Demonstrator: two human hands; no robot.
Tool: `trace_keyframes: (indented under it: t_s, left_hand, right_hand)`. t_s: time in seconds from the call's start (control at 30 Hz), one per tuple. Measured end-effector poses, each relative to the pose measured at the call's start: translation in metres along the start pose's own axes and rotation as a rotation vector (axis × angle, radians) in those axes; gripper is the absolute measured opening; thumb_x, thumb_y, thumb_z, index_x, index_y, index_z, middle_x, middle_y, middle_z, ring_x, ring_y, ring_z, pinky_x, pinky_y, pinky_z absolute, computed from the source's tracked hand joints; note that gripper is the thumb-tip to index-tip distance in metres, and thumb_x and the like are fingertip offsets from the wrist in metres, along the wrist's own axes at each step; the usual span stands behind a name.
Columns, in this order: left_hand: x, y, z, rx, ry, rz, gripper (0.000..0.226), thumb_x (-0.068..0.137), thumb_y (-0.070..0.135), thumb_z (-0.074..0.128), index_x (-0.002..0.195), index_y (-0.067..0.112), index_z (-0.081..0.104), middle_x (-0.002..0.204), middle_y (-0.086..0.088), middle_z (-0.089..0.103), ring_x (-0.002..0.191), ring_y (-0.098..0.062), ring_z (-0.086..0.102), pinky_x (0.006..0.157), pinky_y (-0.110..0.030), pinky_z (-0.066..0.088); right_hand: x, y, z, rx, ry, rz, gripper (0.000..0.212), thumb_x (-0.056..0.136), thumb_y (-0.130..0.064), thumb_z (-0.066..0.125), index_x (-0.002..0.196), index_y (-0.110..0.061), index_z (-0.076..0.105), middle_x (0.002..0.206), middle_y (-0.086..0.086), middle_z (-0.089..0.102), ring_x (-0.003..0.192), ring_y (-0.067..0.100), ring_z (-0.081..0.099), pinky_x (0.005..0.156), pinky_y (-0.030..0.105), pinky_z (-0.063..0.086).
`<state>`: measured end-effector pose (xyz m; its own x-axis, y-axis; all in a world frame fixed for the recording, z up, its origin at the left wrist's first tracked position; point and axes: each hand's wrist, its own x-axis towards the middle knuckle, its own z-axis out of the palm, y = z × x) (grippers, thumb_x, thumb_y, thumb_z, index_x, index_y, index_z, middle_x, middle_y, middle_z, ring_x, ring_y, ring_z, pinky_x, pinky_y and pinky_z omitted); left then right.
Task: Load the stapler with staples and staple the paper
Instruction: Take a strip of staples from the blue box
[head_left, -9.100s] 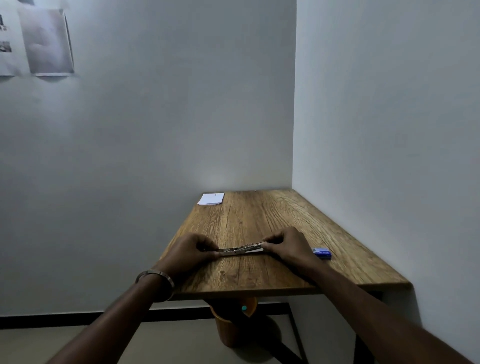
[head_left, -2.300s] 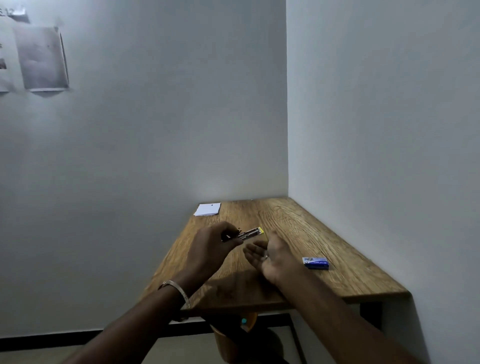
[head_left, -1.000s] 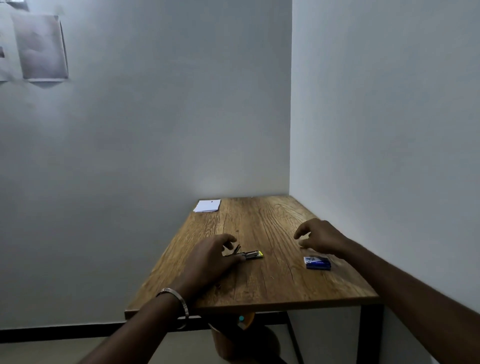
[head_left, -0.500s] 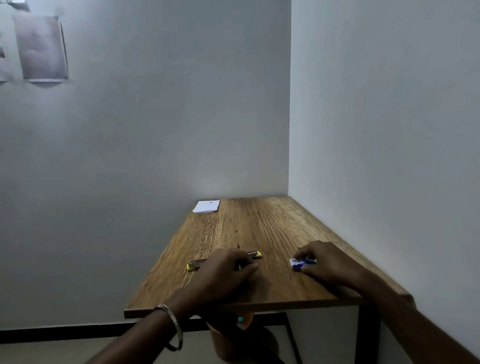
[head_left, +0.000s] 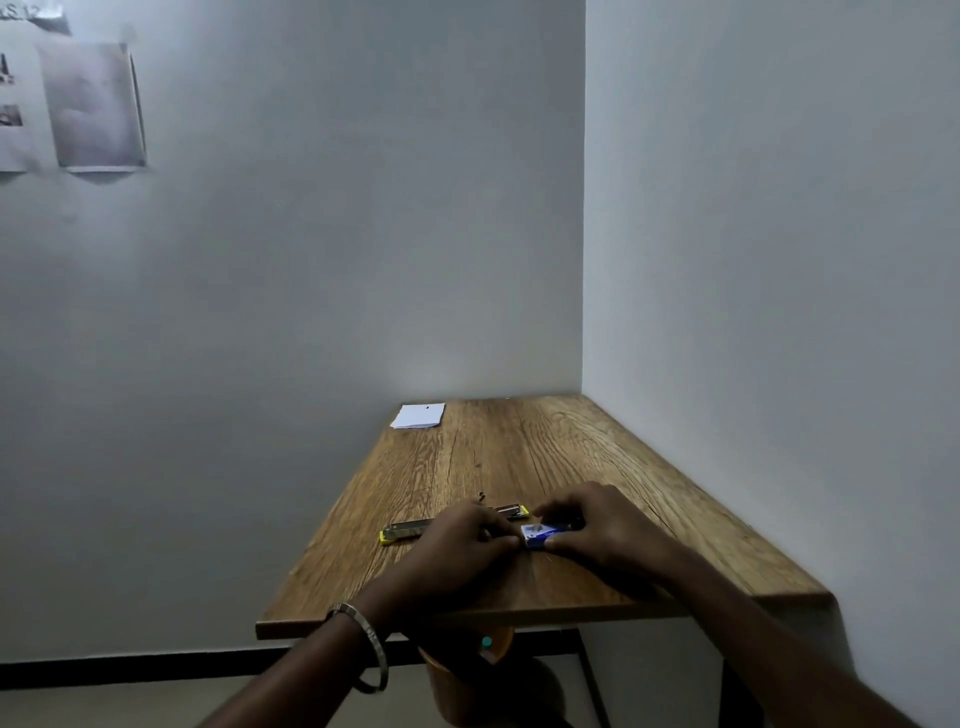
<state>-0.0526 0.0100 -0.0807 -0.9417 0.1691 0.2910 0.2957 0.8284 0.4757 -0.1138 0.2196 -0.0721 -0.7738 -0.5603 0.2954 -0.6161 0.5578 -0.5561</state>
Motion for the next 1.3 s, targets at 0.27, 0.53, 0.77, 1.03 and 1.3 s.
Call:
trace_keyframes:
  t_s: [0.27, 0.53, 0.77, 1.03, 1.3]
  left_hand:
    - [0.003, -0.003, 0.002, -0.063, -0.05, 0.012, 0.024, 0.093, 0.037, 0.059, 0.114, 0.029, 0.069, 0.091, 0.028, 0.05, 0.084, 0.015, 0.051, 0.069, -0.008, 0.038]
    - [0.004, -0.005, 0.009, -0.066, 0.05, -0.015, 0.035, 0.081, 0.047, 0.07, 0.113, 0.035, 0.063, 0.103, 0.016, 0.057, 0.092, 0.002, 0.056, 0.079, -0.019, 0.05]
    - [0.005, -0.009, 0.01, -0.04, 0.071, -0.003, 0.029, 0.082, 0.048, 0.068, 0.109, 0.035, 0.068, 0.097, 0.019, 0.056, 0.09, 0.0, 0.055, 0.076, -0.021, 0.05]
    - [0.006, -0.011, 0.011, -0.045, 0.06, -0.001, 0.029, 0.082, 0.049, 0.067, 0.108, 0.036, 0.067, 0.096, 0.021, 0.056, 0.09, 0.002, 0.056, 0.079, -0.024, 0.053]
    - [0.006, -0.009, 0.01, -0.042, 0.078, 0.016, 0.031, 0.083, 0.046, 0.068, 0.111, 0.032, 0.068, 0.097, 0.019, 0.058, 0.089, 0.002, 0.056, 0.076, -0.02, 0.051]
  right_hand:
    - [-0.001, 0.004, 0.001, 0.098, -0.013, -0.016, 0.041, 0.081, -0.022, 0.079, 0.119, -0.031, 0.069, 0.111, -0.017, 0.067, 0.102, -0.001, 0.062, 0.081, 0.014, 0.05]
    - [-0.007, 0.005, 0.002, 0.166, -0.001, -0.082, 0.047, 0.072, -0.021, 0.085, 0.116, -0.03, 0.071, 0.104, -0.019, 0.07, 0.097, -0.009, 0.065, 0.076, 0.011, 0.054]
    - [-0.009, 0.016, -0.012, 0.062, 0.005, -0.098, 0.044, 0.078, -0.02, 0.081, 0.119, -0.031, 0.069, 0.099, -0.014, 0.072, 0.092, -0.006, 0.066, 0.079, 0.013, 0.053]
    - [-0.004, 0.022, -0.016, 0.009, -0.067, -0.114, 0.048, 0.08, -0.028, 0.08, 0.124, -0.036, 0.064, 0.099, -0.016, 0.071, 0.096, -0.008, 0.064, 0.081, 0.014, 0.053]
    - [-0.002, 0.027, -0.025, -0.056, -0.074, -0.112, 0.044, 0.081, -0.027, 0.079, 0.122, -0.035, 0.065, 0.099, -0.019, 0.071, 0.094, -0.01, 0.063, 0.079, 0.01, 0.048]
